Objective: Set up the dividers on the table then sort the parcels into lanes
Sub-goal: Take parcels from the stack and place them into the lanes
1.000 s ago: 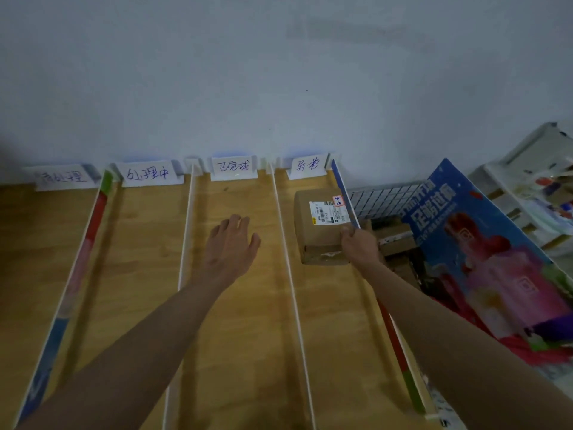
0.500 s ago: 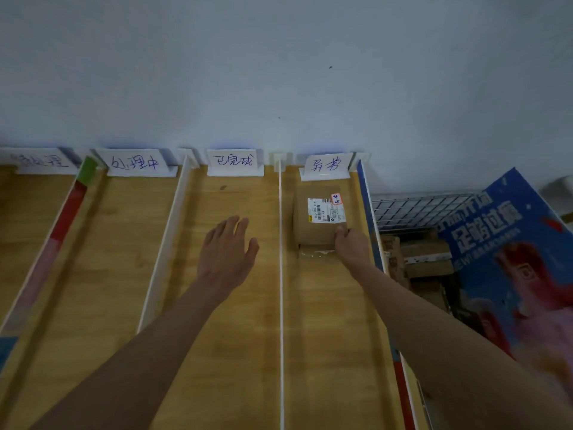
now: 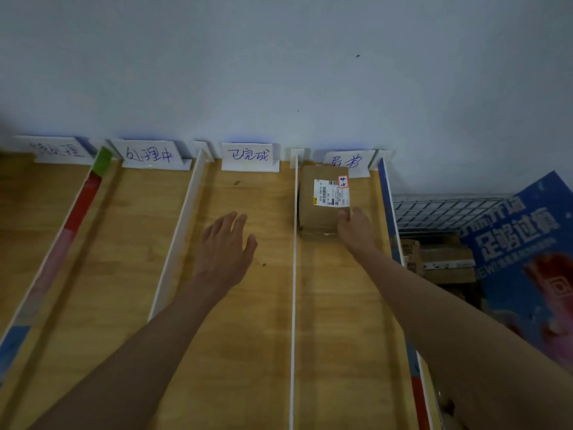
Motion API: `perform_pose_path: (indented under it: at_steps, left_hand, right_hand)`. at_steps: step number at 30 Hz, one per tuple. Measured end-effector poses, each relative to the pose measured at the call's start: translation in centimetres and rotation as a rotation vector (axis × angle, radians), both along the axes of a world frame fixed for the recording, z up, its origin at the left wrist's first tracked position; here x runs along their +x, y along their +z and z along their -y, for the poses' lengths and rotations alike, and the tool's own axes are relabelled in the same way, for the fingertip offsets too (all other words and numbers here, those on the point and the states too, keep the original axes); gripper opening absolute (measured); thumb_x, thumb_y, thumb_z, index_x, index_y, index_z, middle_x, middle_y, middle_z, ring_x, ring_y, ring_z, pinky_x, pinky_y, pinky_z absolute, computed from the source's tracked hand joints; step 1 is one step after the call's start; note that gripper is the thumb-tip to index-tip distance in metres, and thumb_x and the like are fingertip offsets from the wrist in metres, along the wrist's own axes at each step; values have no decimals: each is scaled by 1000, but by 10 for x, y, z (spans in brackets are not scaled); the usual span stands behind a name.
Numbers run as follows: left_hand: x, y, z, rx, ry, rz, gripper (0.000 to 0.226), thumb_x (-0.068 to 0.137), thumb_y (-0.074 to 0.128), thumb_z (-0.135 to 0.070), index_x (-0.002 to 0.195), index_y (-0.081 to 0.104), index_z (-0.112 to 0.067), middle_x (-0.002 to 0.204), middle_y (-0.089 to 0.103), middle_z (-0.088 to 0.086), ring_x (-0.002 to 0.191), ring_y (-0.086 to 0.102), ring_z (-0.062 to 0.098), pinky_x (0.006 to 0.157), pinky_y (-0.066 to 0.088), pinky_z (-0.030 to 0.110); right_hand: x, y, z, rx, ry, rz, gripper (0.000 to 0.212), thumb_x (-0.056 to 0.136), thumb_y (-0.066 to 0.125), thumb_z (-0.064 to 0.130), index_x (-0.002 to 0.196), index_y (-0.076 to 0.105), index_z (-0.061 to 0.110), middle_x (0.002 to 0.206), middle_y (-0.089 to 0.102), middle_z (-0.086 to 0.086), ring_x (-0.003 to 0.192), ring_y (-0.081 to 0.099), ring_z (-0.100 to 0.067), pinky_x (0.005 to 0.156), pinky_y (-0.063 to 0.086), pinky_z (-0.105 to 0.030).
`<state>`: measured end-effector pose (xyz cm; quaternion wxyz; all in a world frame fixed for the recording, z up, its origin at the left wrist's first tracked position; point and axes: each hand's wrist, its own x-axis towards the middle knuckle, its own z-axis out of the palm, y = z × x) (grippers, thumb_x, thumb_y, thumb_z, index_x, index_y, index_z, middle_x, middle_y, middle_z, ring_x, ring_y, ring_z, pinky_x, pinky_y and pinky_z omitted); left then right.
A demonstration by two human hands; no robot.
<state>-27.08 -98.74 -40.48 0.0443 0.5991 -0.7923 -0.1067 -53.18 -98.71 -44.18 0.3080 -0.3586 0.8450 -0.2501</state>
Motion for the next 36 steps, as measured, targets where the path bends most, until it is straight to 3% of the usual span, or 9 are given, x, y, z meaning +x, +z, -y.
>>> perform_pose_path:
  at_steps: [3,5,10,15,19,24,28,36]
  left_hand:
    - [7,13,-5,3,17,12,51,101,41,-38,147,40,-14,153,39,8,140,34,26,113,26,42]
    - [16,25,-10,-4,30,16,52,101,40,-39,147,40,-14,153,39,7,140,35,27,113,26,42]
    - [58,62,-32,-82,63,-5,49,100,42,-37,142,45,-13,148,44,6,136,39,27,112,30,43]
    - [121,100,-66,-125,120,21,51,101,38,-39,145,42,-14,152,40,8,139,37,28,113,28,44]
    - [200,126,-104,-197,171,43,50,100,42,-39,143,45,-13,147,46,9,133,44,31,110,32,47]
    - [314,151,-159,-212,275,27,51,99,35,-43,139,48,-15,143,50,9,128,48,30,106,39,46]
    - [402,171,-202,-243,349,35,50,99,43,-39,142,47,-14,146,48,8,130,47,29,107,36,44]
    - [545,202,-262,-247,510,131,55,103,31,-46,150,34,-17,154,36,3,140,36,25,114,30,40]
  right_hand:
    - [11,23,-16,-108,101,-165,45,103,42,27,143,38,7,135,47,-16,119,49,-32,93,42,-39]
    - [26,41,-27,-185,206,-296,46,100,44,24,143,39,9,140,45,-13,125,46,-29,102,43,-41]
    - [80,88,-50,-213,392,-492,51,100,37,29,148,33,12,155,32,-12,146,26,-29,119,23,-46]
    - [152,136,-79,-275,523,-559,53,102,37,37,150,29,15,157,29,-9,146,22,-31,120,15,-46]
    - [226,162,-102,-312,610,-634,54,102,34,42,151,31,18,159,26,-9,147,23,-31,119,17,-48]
    - [339,191,-134,-330,718,-619,57,102,32,43,153,24,21,161,20,-8,149,16,-30,121,13,-48]
    - [431,210,-157,-357,798,-599,57,103,28,46,154,23,21,162,19,-7,149,15,-29,122,11,-47]
    - [586,236,-184,-446,919,-606,53,101,33,43,145,37,16,145,43,-6,135,38,-27,114,27,-45]
